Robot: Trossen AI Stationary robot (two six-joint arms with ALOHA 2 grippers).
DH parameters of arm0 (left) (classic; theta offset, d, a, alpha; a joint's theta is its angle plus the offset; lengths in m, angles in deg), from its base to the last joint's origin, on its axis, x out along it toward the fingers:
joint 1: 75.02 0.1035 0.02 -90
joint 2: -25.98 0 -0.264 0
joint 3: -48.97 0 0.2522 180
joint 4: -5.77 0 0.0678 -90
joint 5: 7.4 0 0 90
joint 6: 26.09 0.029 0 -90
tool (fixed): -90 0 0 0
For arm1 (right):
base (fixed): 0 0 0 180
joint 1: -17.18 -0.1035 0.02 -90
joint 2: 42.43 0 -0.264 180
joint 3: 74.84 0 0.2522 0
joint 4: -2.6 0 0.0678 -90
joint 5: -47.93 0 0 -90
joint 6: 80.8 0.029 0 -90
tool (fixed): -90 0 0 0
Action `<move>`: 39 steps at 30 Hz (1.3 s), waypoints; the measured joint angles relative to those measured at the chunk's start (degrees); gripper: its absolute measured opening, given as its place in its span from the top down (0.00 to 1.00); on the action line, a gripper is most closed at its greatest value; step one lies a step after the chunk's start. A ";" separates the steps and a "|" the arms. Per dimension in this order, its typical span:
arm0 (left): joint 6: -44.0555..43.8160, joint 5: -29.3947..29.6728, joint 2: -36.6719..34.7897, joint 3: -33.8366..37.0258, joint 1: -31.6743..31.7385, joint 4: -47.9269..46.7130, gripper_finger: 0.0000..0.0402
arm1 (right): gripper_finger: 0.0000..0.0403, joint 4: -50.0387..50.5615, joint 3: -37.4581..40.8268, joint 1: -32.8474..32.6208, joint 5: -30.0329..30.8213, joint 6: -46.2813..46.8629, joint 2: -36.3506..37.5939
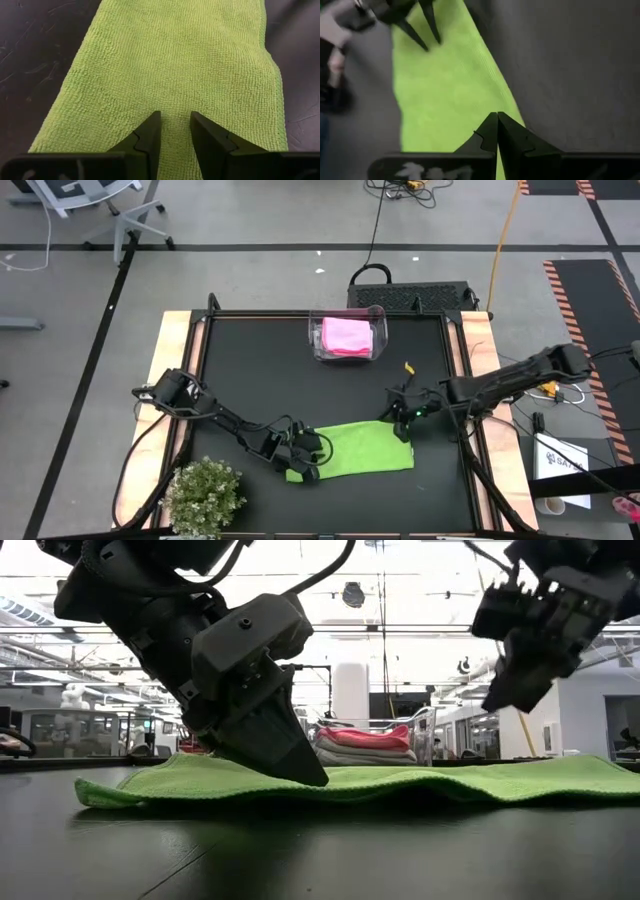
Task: Fold microfiber towels
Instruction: Fold the green microfiber cloth
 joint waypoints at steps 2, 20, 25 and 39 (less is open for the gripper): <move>-0.10 -0.01 -0.02 0.00 0.06 0.02 0.73 | 1.00 -0.02 0.00 -1.01 0.94 2.79 1.40; -0.20 0.62 -0.02 0.00 0.17 0.02 0.73 | 1.00 2.45 -0.07 -15.78 7.37 16.43 -9.96; -0.27 0.25 -0.01 0.02 0.17 0.00 0.73 | 1.00 8.66 -0.17 -15.24 7.28 14.40 -9.89; 1.02 -0.12 -0.02 0.02 0.19 0.00 0.73 | 1.00 14.18 -1.04 -13.67 7.15 14.73 -1.56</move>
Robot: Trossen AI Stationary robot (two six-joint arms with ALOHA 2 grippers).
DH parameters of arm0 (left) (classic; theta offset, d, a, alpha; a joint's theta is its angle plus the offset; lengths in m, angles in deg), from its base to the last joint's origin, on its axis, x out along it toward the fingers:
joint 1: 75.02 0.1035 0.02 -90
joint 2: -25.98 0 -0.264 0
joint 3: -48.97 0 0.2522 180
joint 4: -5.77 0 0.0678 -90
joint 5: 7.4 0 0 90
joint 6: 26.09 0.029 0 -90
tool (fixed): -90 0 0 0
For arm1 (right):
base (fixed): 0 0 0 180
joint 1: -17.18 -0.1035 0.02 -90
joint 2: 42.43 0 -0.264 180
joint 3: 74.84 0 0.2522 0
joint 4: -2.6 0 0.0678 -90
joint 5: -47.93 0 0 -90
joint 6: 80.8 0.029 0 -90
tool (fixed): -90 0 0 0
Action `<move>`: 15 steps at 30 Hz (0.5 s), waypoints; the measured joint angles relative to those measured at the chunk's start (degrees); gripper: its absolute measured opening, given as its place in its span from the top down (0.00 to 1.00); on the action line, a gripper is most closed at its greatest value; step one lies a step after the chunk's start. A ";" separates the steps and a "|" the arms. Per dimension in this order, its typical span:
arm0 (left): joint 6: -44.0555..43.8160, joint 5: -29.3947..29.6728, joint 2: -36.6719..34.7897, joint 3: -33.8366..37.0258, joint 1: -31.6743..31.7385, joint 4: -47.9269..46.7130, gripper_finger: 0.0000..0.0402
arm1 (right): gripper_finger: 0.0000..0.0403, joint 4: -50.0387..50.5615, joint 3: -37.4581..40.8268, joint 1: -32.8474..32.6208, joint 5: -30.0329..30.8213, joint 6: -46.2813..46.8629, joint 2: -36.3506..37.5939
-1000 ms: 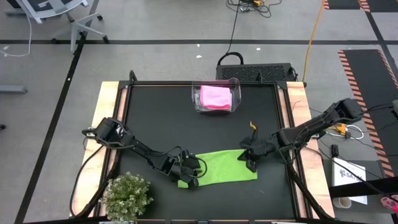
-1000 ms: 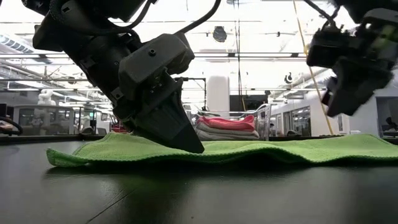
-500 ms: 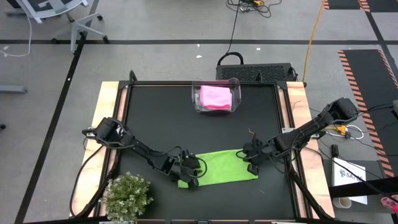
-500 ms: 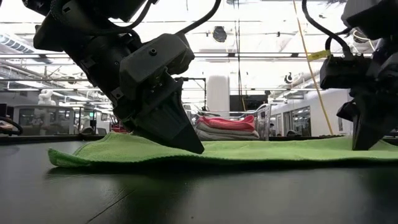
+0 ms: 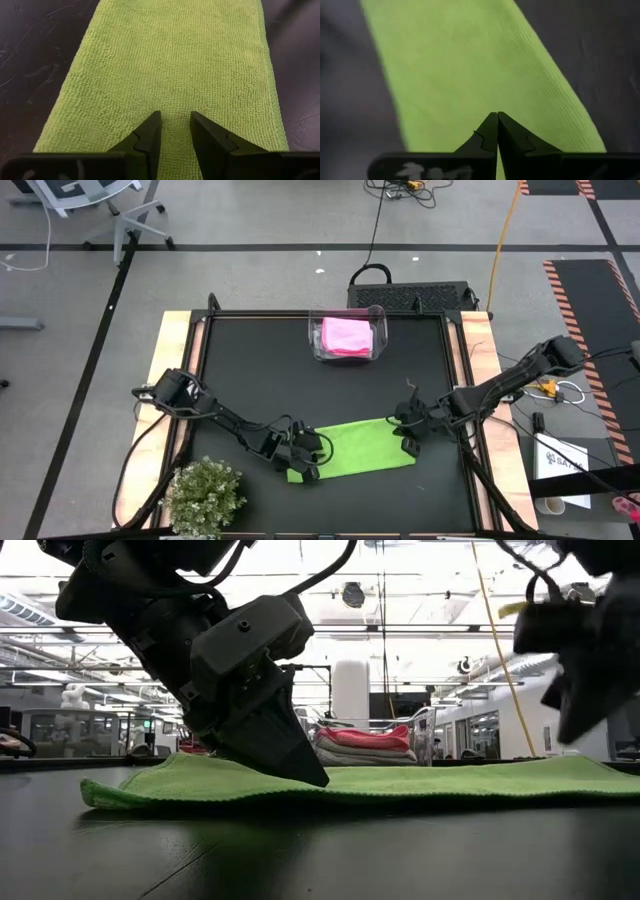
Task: Fold microfiber towels
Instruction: Fold the green microfiber cloth
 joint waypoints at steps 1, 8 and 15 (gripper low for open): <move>-0.02 0.00 0.00 0.00 0.00 0.02 0.73 | 1.00 0.54 -0.63 0.11 0.04 0.52 1.13; 0.06 0.00 0.00 0.04 0.00 0.20 0.73 | 1.00 13.66 -5.69 1.40 -1.18 2.97 5.94; 0.05 0.02 0.00 0.04 0.00 0.39 0.73 | 0.90 22.28 -6.11 5.73 -6.07 1.64 7.14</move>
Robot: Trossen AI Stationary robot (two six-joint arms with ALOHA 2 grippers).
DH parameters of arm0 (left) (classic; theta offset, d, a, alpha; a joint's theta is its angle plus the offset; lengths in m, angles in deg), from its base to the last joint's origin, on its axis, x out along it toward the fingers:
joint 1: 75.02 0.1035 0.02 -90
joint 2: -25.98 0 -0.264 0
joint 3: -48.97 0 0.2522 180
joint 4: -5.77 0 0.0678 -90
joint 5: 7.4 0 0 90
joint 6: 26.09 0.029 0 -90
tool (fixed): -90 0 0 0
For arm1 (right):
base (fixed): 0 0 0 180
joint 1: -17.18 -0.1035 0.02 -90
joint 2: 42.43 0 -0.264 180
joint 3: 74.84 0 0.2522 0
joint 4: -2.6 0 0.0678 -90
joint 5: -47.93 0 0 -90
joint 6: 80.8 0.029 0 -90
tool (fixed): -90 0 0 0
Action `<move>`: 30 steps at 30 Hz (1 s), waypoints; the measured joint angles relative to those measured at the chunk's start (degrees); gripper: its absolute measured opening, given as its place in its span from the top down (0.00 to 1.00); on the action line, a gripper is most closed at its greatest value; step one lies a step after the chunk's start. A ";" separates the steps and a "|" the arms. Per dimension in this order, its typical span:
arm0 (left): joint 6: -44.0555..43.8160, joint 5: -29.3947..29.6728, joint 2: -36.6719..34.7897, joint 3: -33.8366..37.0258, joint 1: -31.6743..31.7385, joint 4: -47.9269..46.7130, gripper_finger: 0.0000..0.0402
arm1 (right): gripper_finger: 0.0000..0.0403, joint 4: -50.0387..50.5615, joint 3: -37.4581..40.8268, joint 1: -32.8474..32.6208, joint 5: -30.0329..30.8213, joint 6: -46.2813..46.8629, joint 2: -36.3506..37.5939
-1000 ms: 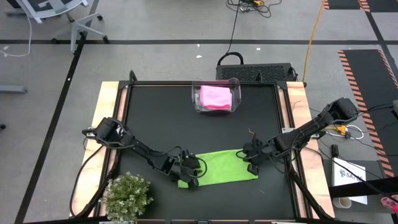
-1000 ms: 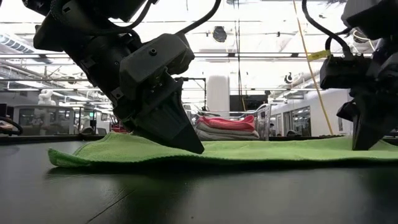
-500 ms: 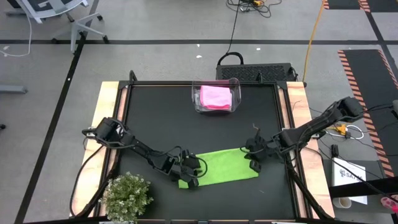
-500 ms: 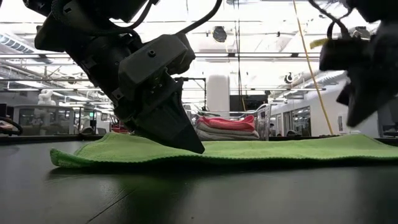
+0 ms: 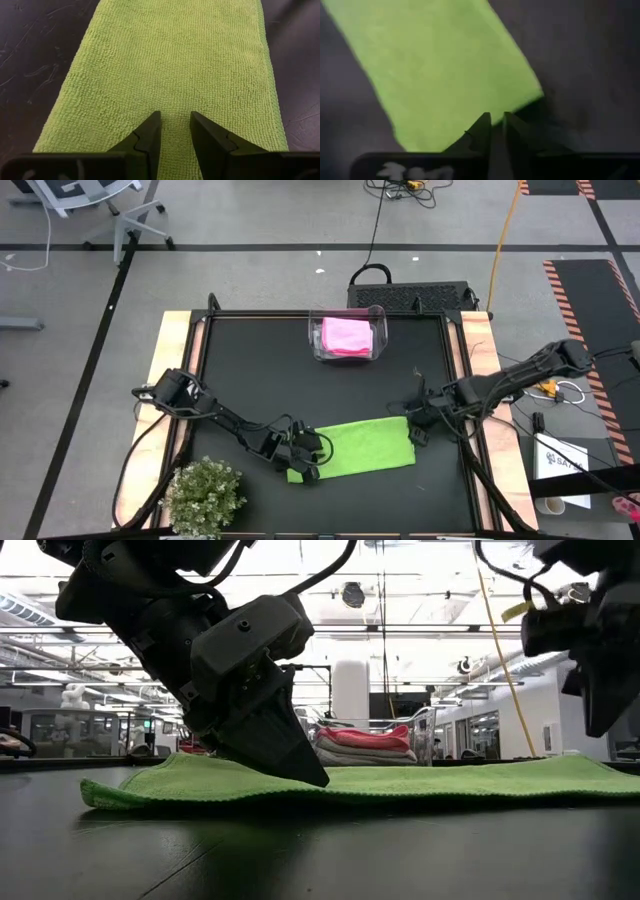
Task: Fold microfiber towels
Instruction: Fold the green microfiber cloth
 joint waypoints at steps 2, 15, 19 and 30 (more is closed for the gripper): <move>0.00 0.00 0.00 0.00 0.00 0.02 0.73 | 0.85 1.63 -0.02 1.30 -0.09 -0.41 -0.21; -1.44 1.10 0.02 0.00 0.02 0.40 0.73 | 0.49 -8.92 4.76 8.74 -0.16 -4.56 -6.14; -1.64 1.25 0.02 0.00 0.08 0.44 0.73 | 0.44 -11.22 6.42 9.84 -1.27 -6.52 -8.32; -1.79 1.42 0.02 0.00 0.11 0.50 0.73 | 0.55 -13.12 8.85 10.06 -3.33 -2.09 -9.20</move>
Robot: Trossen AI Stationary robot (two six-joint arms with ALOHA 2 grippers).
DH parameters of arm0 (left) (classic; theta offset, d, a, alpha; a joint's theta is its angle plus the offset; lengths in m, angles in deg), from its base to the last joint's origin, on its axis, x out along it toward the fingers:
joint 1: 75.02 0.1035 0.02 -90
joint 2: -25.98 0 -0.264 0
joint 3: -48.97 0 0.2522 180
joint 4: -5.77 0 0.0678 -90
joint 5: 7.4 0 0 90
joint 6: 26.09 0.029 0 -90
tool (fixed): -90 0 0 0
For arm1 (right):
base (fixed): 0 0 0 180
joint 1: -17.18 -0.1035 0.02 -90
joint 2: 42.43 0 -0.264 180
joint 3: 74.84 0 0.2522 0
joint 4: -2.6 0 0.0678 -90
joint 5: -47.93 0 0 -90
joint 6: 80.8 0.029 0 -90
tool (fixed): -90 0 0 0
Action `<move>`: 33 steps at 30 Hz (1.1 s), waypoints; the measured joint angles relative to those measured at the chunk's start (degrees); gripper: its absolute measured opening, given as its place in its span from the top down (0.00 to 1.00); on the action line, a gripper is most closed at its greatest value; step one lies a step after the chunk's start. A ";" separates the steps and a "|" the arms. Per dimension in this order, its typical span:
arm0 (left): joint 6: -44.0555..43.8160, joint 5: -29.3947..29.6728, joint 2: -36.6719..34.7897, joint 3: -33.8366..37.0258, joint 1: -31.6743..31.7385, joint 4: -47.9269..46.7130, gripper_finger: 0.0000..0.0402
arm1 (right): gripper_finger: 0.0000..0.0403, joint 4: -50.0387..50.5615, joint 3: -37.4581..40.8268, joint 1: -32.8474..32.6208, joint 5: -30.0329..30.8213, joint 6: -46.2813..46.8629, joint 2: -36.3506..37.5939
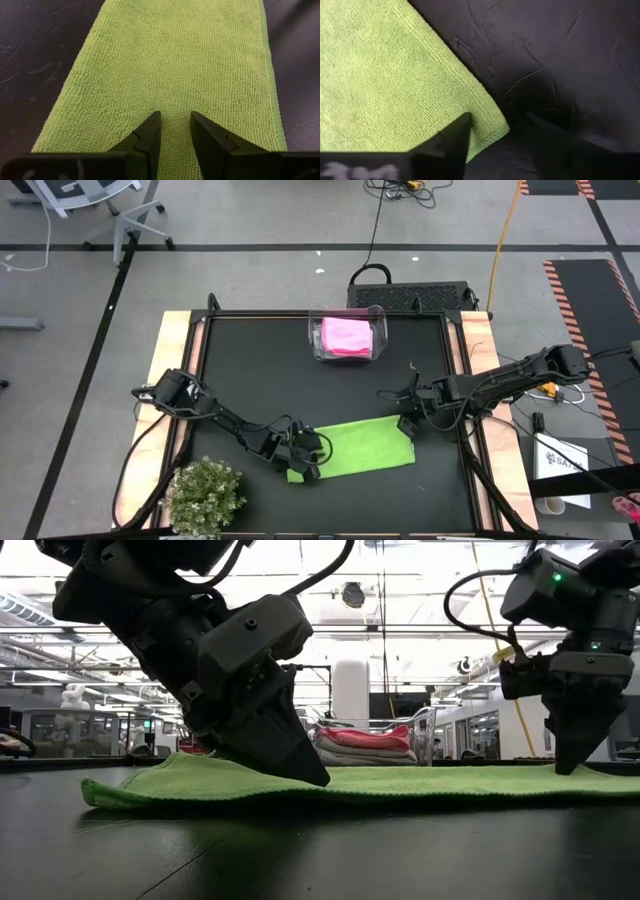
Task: Fold microfiber towels
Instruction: Fold the green microfiber cloth
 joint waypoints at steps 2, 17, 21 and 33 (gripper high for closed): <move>0.00 0.02 0.00 0.00 0.04 -0.02 0.73 | 0.64 -0.09 0.04 0.00 -0.03 0.73 -0.02; 5.70 -0.47 -6.34 -1.86 -0.07 -4.47 0.73 | 0.99 1.72 0.15 2.36 -2.87 -2.47 2.43; 5.65 -3.70 -7.28 -1.88 -1.43 -9.64 0.73 | 1.00 3.62 0.19 3.87 -3.05 -3.87 3.99; -0.05 -0.81 -7.28 -1.55 -3.11 -19.11 0.73 | 1.00 8.60 0.31 5.15 -4.43 -1.52 9.16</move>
